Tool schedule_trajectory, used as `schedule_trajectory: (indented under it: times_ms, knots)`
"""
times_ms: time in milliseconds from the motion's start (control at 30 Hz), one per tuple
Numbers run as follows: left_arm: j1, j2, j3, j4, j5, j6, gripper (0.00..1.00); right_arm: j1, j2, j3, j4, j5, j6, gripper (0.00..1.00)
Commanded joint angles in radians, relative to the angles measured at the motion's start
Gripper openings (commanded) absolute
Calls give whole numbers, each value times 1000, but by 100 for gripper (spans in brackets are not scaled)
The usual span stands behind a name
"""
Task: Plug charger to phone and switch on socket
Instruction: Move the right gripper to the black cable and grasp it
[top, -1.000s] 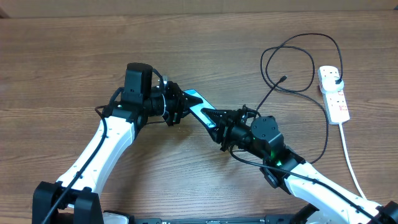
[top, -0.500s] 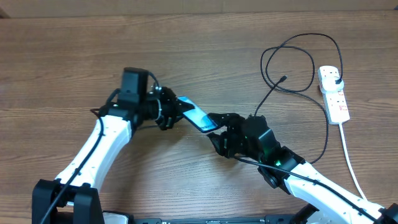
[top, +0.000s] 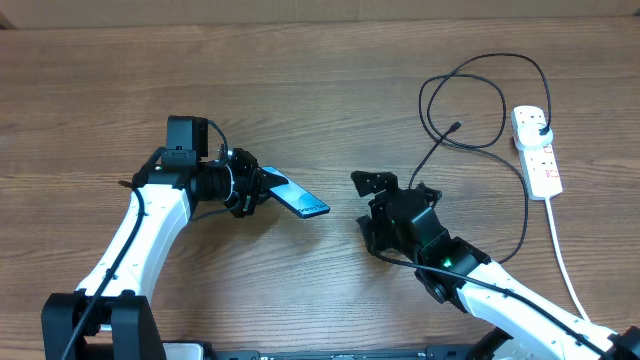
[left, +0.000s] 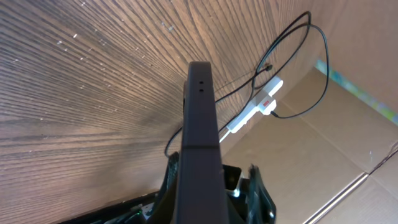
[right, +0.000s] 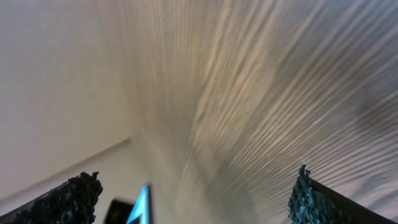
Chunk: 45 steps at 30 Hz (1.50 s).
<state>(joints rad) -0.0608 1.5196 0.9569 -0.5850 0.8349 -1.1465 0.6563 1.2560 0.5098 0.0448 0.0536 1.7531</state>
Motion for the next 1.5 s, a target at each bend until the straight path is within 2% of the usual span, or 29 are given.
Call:
schedule_trajectory:
  times_ms: [0,133,267,333,500,633,900,1300,1467]
  knots:
    - [3,-11,13,2,56,24,4,5,2,-2,-5,66,-46,100]
    - [3,-11,13,2,52,24,4,4,2,-1,86,60,-325,98]
    - [3,-11,13,3,47,24,4,-7,1,42,109,1,-446,100]
    - [3,-11,13,6,45,24,4,-30,1,103,30,-27,-500,100]
    - [3,-11,13,14,38,24,4,-104,3,315,-317,2,-620,100]
    - [3,-11,13,14,18,20,5,-171,3,435,-473,21,-666,100]
    - [3,-11,13,14,22,16,4,-301,42,511,-555,20,-711,99]
    - [2,-11,13,14,47,13,4,-464,378,771,-797,-26,-894,100]
    - [2,-11,13,14,49,13,5,-481,526,844,-788,-18,-915,83]
